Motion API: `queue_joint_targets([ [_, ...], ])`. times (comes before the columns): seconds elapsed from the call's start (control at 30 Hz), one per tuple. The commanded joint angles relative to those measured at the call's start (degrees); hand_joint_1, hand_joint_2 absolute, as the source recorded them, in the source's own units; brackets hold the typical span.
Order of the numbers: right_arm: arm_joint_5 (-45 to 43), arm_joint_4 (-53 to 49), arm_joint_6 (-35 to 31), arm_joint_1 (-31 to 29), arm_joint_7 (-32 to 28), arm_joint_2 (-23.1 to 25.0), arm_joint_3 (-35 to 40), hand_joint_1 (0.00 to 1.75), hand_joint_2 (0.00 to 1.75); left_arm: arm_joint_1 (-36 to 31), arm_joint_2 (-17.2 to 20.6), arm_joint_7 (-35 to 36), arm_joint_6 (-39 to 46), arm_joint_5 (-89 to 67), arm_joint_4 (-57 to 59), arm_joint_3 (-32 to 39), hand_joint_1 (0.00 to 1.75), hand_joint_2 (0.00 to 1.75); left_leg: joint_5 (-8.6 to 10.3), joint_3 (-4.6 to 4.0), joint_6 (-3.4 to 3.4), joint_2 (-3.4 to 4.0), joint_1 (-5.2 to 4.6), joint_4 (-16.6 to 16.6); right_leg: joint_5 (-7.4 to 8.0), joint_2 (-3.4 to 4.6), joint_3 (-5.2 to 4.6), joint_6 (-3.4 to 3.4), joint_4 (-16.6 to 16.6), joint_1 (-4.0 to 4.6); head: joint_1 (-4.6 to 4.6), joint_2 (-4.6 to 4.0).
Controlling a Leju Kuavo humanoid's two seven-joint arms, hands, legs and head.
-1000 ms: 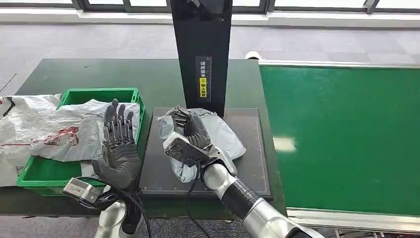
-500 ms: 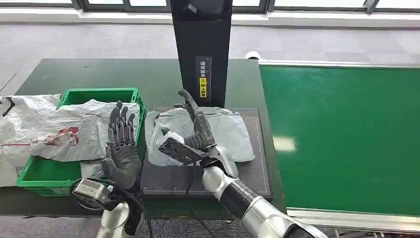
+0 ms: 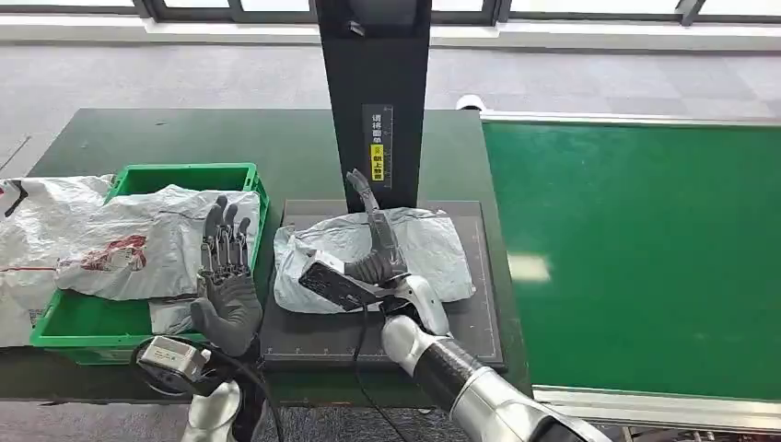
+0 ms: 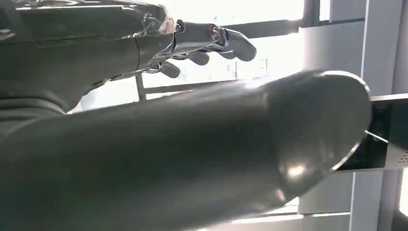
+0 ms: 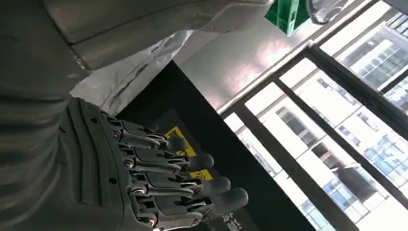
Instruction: Moved the parcel from conveyor to table for the left to box.
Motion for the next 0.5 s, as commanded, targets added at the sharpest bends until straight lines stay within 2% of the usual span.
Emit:
queue_joint_targets([
  [0.03, 6.6, -4.0, 3.1, 5.5, -1.0, -3.3, -13.4, 0.0, 1.75, -0.3, 1.5, 0.1, -0.1, -0.9, 3.5, -1.4, 0.0, 0.0, 0.04, 0.09, 0.02, -0.19, 0.02, -0.1, -0.02, -0.19, 0.16, -0.01, -0.1, 0.02, 0.0, 0.0],
  [0.1, 6.8, -5.7, 4.8, 6.8, -2.7, -3.5, -16.2, 0.0, 1.75, -0.4, 1.5, 0.1, 0.4, -1.4, 3.8, -1.6, 0.0, 0.0, 0.07, 0.08, 0.02, -0.26, 0.01, -0.1, -0.01, -0.25, 0.18, -0.01, -0.2, 0.01, 0.0, 0.0],
  [0.13, 5.8, -9.1, 5.2, 8.5, -7.7, -3.2, -19.0, 0.0, 1.75, -0.2, 1.7, 0.1, 1.3, -2.3, 4.1, -1.8, 0.0, 0.0, 0.08, 0.09, 0.03, -0.3, 0.02, -0.2, 0.01, -0.3, 0.21, -0.01, -0.2, 0.03, 0.02, 0.0],
  [0.23, 4.4, -27.6, 6.7, 18.0, -16.3, -4.0, -21.2, 0.0, 1.75, -0.1, 1.4, 2.2, 5.8, -10.9, 7.6, -1.6, 0.0, 0.0, 0.05, 0.06, 0.01, -0.22, -0.02, -0.1, -0.01, -0.19, 0.12, -0.01, -0.1, -0.02, 0.0, 0.0],
  [0.33, 4.4, -27.6, 6.7, 18.0, -16.3, -4.0, -21.2, 0.0, 1.75, -0.1, 1.4, 2.2, 5.8, -10.9, 7.6, -1.6, 0.0, 0.0, 0.05, 0.06, 0.01, -0.22, -0.02, -0.1, -0.01, -0.19, 0.12, -0.01, -0.1, -0.02, 0.0, 0.0],
  [0.37, 4.8, -38.4, 6.7, 23.6, -16.8, -5.2, -19.9, 0.0, 1.75, -0.8, 0.6, 2.8, 9.2, -15.5, 9.7, -1.6, 0.0, 0.0, 0.09, 0.09, 0.02, -0.29, -0.01, -0.2, 0.0, -0.27, 0.18, -0.03, -0.2, -0.01, 0.0, 0.0],
  [0.4, 4.8, -44.4, 8.0, 26.8, -16.2, -5.8, -19.1, 0.0, 1.75, -1.2, 0.1, 2.5, 9.9, -16.7, 11.0, -1.3, 0.0, 0.0, 0.05, 0.06, 0.01, -0.27, 0.0, -0.1, -0.02, -0.24, 0.14, -0.02, -0.1, 0.0, 0.02, 0.0],
  [0.43, 6.5, -55.2, 9.8, 32.8, -14.1, -7.2, -16.3, 0.0, 1.75, -2.8, -0.7, 1.9, 11.5, -19.1, 14.2, -1.3, 0.0, 0.0, 0.09, 0.1, 0.01, -0.53, 0.03, -0.2, -0.06, -0.52, 0.28, -0.04, -0.3, 0.04, 0.02, 0.0],
  [0.5, 6.4, -54.7, 9.9, 32.5, -14.1, -7.1, -16.3, 0.0, 1.75, -2.9, -0.7, 1.9, 11.5, -19.1, 14.2, -1.3, 0.0, 0.0, 0.03, 0.04, 0.04, -0.64, 0.0, -0.1, -0.15, -0.64, 0.24, -0.01, -0.2, 0.01, 0.02, 0.0],
])
